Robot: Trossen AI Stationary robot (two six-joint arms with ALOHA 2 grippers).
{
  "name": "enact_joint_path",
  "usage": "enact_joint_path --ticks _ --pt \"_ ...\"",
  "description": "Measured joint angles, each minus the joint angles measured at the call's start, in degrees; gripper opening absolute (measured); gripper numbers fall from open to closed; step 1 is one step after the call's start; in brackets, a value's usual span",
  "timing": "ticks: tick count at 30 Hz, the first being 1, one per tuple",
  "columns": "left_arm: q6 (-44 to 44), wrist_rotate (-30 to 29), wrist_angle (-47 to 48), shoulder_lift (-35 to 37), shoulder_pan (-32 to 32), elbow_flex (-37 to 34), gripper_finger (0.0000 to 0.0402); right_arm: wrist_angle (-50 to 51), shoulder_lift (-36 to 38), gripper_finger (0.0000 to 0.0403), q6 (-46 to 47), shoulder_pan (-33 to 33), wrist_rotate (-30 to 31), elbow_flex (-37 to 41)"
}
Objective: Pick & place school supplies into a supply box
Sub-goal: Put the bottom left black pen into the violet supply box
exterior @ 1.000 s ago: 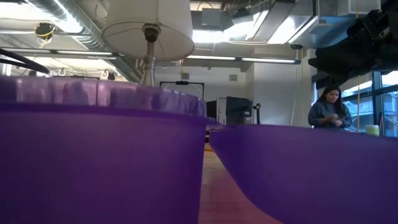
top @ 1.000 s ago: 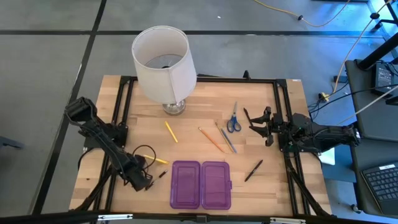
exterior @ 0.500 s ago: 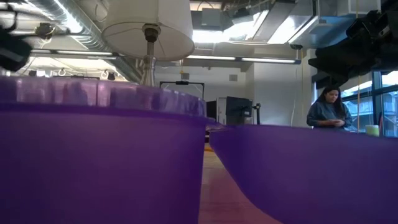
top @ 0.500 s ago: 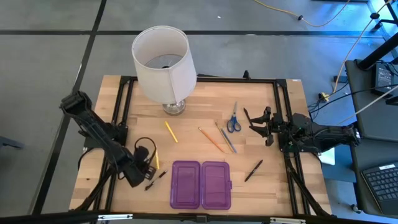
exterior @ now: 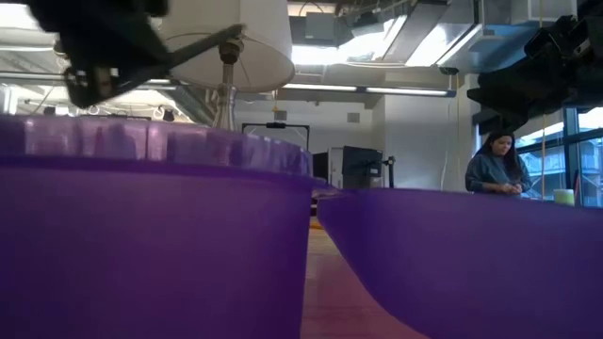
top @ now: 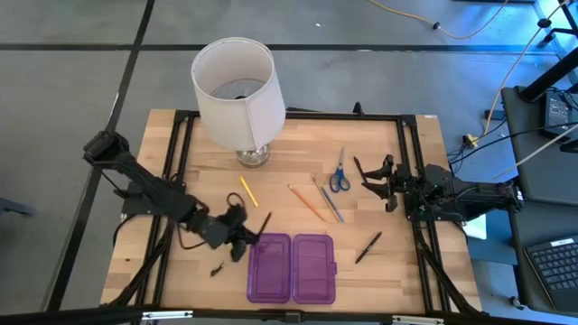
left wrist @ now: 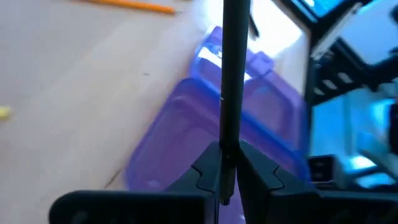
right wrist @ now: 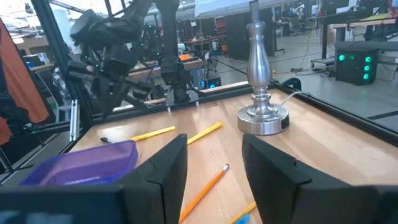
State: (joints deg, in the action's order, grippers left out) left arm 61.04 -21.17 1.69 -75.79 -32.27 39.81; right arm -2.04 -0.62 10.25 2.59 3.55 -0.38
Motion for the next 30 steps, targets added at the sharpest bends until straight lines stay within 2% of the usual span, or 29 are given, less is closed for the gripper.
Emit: enact_joint_path --ticks 5,9,14,17,20,25,30 --pt "14.1 11.7 -5.8 -1.7 6.7 0.0 0.0024 0.0 0.0 0.0158 0.1 0.0 0.0 0.0" --pt "24.9 17.7 -9.9 -2.8 7.4 0.0 0.0024 0.1 -0.1 0.0158 -0.1 0.0 -0.4 0.0" --pt "31.2 15.3 -13.8 -5.9 3.7 1.3 0.0024 0.3 -1.1 0.0158 -0.3 0.0 -0.7 0.0" --pt "35.1 17.9 -13.7 -8.7 3.7 2.7 0.0024 0.4 -2.0 0.0158 -0.3 0.0 -0.6 0.0" --pt "43.3 19.5 -13.5 -11.9 2.9 4.6 0.0024 0.1 -2.6 0.0158 -0.1 0.0 -0.3 0.0" --pt "52.2 19.3 -13.5 -17.1 0.9 8.3 0.0024 0.0 -2.7 0.0158 -0.1 0.0 -0.2 0.0" --pt "60.2 16.6 -7.8 -22.0 -0.2 11.0 0.0024 0.0 -2.8 0.0158 -2.0 0.0 -0.2 0.0"
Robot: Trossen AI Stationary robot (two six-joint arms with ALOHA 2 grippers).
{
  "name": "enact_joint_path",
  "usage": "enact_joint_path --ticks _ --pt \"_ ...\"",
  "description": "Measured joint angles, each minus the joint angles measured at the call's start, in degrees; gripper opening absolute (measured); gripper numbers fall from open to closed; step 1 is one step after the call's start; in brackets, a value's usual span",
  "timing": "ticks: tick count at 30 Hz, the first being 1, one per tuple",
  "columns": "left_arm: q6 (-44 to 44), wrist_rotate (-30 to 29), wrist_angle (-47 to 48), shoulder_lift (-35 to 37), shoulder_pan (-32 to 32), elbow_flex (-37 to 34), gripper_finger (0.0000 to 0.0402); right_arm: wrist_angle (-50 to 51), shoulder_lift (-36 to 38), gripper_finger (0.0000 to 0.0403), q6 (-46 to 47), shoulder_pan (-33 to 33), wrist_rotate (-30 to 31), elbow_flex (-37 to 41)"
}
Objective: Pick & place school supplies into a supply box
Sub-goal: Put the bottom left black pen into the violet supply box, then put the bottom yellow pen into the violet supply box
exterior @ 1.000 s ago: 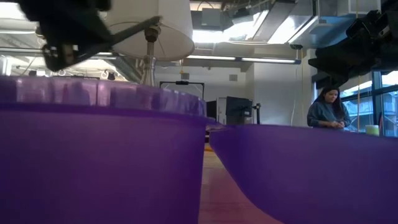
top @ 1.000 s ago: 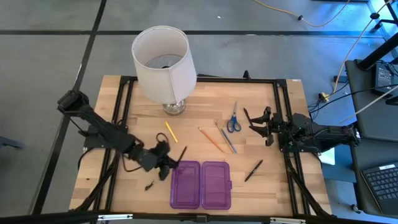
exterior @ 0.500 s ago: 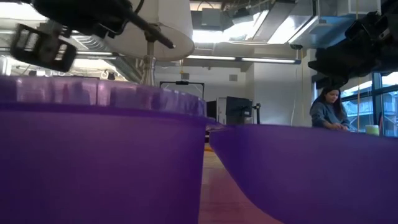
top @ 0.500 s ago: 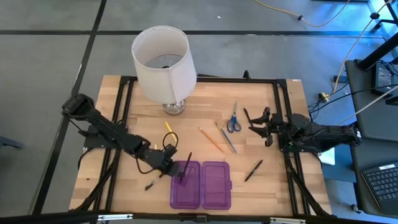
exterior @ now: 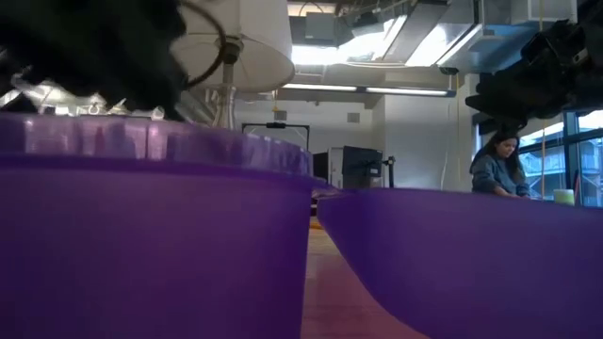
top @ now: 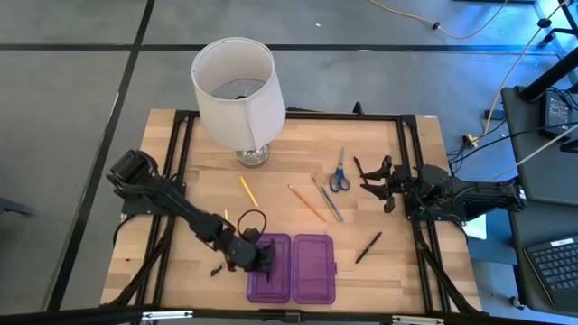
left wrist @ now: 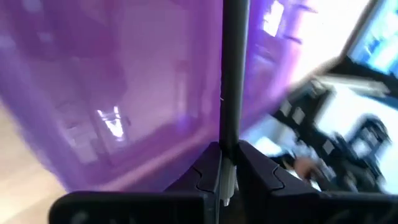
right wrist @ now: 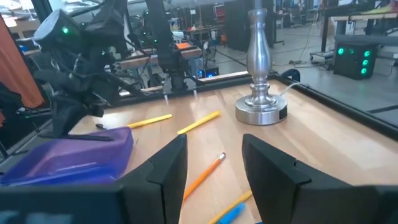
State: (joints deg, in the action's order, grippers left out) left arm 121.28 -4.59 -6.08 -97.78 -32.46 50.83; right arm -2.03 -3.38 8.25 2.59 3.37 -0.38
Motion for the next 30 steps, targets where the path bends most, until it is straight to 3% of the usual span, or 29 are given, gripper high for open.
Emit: enact_joint_path --ticks 5,14,27,30 --pt "3.5 -0.2 1.3 -3.9 -0.6 1.8 0.0024 0.0 0.0 0.0158 -1.2 0.0 0.0 0.0" --pt "0.9 0.3 0.7 -4.4 -0.6 2.3 0.0029 0.0 0.0 0.0158 -1.1 0.0 0.0 0.0" --pt "0.0 3.1 1.0 -4.3 -0.5 2.1 0.0091 0.0 0.0 0.0158 -1.3 0.0 0.0 0.0" --pt "-2.3 5.9 1.0 -3.4 -0.4 2.1 0.0101 0.0 0.0 0.0158 -1.3 0.0 0.0 0.0"
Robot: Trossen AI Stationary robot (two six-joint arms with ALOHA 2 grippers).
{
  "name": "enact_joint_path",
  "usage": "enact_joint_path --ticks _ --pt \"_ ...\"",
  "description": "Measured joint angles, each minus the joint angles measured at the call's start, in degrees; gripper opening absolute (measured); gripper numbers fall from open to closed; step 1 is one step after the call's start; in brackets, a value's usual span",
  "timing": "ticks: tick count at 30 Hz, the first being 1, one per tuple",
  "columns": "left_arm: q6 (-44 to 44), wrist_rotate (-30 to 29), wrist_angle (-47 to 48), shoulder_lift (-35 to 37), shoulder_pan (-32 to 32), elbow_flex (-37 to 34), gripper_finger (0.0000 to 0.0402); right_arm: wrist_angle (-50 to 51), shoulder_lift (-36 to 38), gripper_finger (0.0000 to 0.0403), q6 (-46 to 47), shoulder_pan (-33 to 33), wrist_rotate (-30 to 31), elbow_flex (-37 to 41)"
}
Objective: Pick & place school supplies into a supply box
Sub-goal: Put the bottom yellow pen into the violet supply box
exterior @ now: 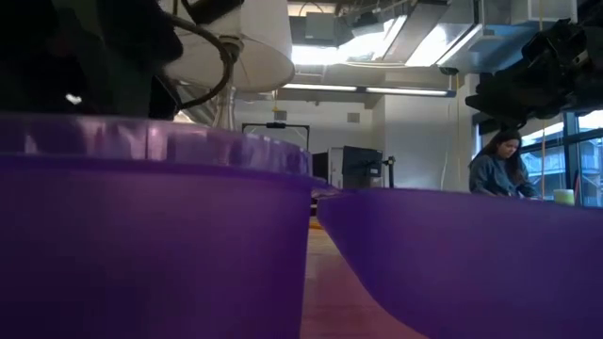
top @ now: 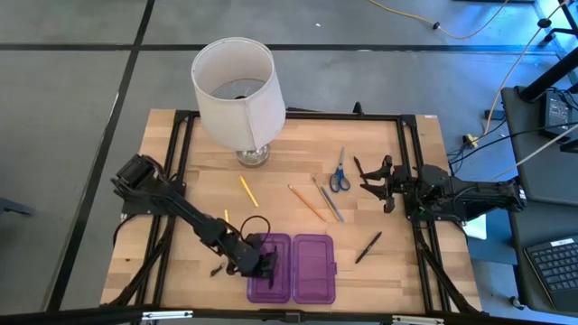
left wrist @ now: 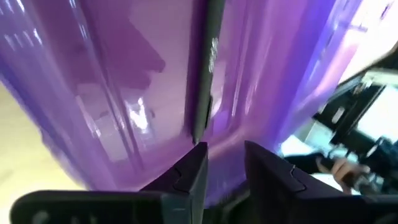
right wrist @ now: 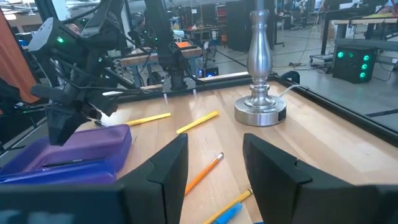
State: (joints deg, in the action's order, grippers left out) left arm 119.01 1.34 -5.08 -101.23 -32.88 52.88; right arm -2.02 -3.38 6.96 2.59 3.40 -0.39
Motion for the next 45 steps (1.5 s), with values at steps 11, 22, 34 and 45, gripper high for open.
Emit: enact_joint_path --ticks 11,22,34,45 --pt "2.8 -8.3 26.4 14.2 -2.5 0.0 0.0102 0.0 0.0 0.0158 0.0 0.0 0.0 0.0" --pt "9.7 -13.7 45.9 13.8 -3.0 0.0 0.0097 0.0 0.0 0.0158 -1.1 0.0 0.0 0.0" --pt "10.0 -9.9 50.0 12.0 -2.3 0.0 0.0097 0.0 0.0 0.0158 -1.4 0.0 0.0 0.0" --pt "2.0 -10.7 49.7 12.0 -2.1 0.0 0.0099 0.0 0.0 0.0158 -1.3 0.0 0.0 0.0"
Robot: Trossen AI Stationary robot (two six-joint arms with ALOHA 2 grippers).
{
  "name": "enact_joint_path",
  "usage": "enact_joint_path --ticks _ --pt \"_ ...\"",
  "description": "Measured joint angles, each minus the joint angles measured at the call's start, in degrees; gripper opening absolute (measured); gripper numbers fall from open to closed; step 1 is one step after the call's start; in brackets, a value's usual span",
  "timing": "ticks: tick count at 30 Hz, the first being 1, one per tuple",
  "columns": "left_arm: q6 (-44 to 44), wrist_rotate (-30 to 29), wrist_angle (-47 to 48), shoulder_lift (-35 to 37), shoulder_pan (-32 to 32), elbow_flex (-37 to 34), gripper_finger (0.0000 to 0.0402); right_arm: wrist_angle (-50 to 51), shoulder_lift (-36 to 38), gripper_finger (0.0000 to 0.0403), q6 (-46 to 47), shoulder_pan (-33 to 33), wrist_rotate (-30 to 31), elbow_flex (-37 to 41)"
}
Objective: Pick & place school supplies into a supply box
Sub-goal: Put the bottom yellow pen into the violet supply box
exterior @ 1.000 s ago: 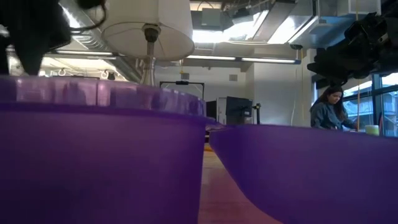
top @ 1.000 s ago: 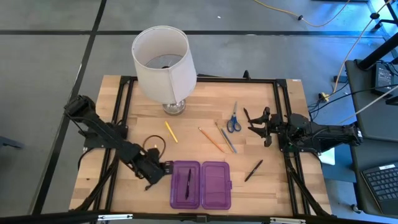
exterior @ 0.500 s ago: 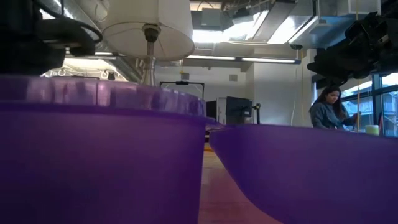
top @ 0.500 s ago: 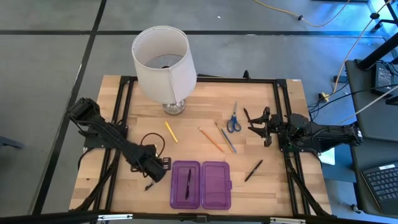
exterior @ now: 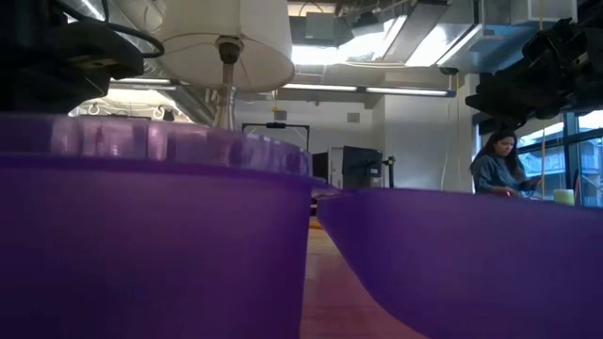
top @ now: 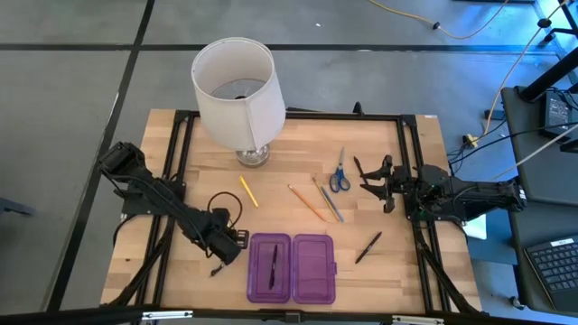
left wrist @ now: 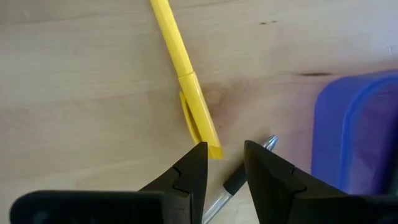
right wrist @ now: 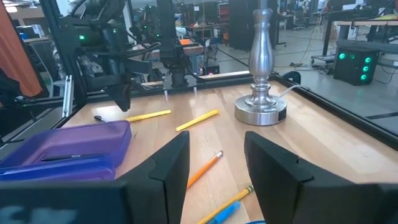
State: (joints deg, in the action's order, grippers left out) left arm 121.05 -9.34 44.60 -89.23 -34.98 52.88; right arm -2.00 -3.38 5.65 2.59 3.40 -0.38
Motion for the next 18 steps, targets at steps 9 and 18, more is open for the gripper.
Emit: enact_joint_path --ticks 9,18 --pt "2.7 0.3 0.0 0.0 0.0 0.0 0.0151 0.0 0.0 0.0158 -0.1 0.0 0.0 0.0" --pt "2.7 -0.5 0.0 0.0 0.0 0.0 0.0182 0.0 0.0 0.0158 -0.1 0.0 0.0 0.0"
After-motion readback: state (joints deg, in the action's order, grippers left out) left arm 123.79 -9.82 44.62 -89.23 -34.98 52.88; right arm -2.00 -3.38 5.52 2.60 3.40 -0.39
